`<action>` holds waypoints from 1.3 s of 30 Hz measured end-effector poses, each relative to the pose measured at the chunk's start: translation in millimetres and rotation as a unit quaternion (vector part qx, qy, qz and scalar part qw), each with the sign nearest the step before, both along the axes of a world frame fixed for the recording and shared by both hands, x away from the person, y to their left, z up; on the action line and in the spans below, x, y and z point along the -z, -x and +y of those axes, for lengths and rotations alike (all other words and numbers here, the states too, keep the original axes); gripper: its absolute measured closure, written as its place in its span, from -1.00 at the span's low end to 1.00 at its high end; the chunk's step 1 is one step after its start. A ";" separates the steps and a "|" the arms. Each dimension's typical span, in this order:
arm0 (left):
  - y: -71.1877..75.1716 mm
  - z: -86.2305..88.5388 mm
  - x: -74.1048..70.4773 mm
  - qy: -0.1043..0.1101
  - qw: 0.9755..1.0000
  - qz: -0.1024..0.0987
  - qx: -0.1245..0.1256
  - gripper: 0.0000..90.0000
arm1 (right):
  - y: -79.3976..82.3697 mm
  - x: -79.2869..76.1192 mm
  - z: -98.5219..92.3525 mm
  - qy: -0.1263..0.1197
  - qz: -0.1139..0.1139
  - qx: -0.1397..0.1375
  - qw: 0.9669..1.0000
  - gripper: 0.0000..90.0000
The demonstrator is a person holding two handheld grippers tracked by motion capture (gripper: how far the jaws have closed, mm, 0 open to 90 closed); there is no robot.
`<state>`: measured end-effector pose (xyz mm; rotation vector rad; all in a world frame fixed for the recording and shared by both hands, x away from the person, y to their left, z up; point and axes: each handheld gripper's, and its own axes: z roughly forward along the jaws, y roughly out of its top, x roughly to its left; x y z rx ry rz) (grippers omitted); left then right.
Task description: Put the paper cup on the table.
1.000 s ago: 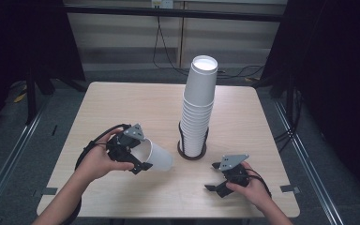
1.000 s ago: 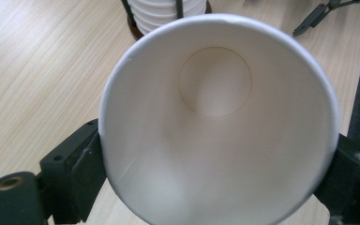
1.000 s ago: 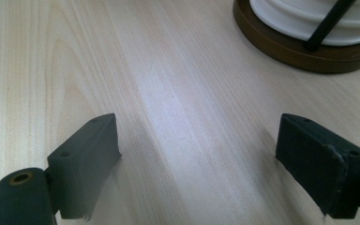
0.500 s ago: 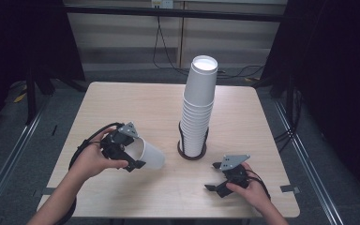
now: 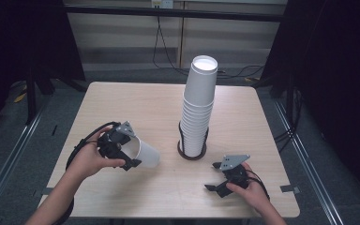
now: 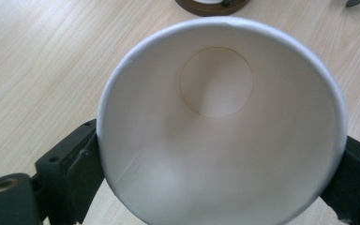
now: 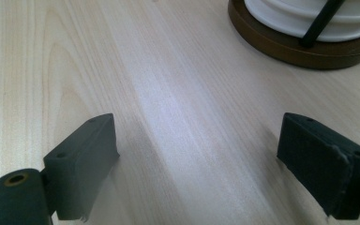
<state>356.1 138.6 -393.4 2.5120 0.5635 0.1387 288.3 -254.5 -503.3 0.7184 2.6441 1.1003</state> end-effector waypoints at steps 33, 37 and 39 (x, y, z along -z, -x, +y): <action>-0.8 -11.6 17.7 -0.017 1.000 -0.005 0.018 -0.88 | 0.4 0.0 0.1 -0.001 0.000 0.001 1.000 -0.73; -1.1 -12.1 20.1 -0.001 1.000 -0.008 0.013 -0.88 | 0.5 0.0 0.1 -0.001 -0.001 0.000 1.000 -0.73; -1.0 -13.0 21.9 0.004 1.000 -0.012 0.013 -0.88 | 0.5 -0.1 0.1 -0.002 0.000 0.001 1.000 -0.73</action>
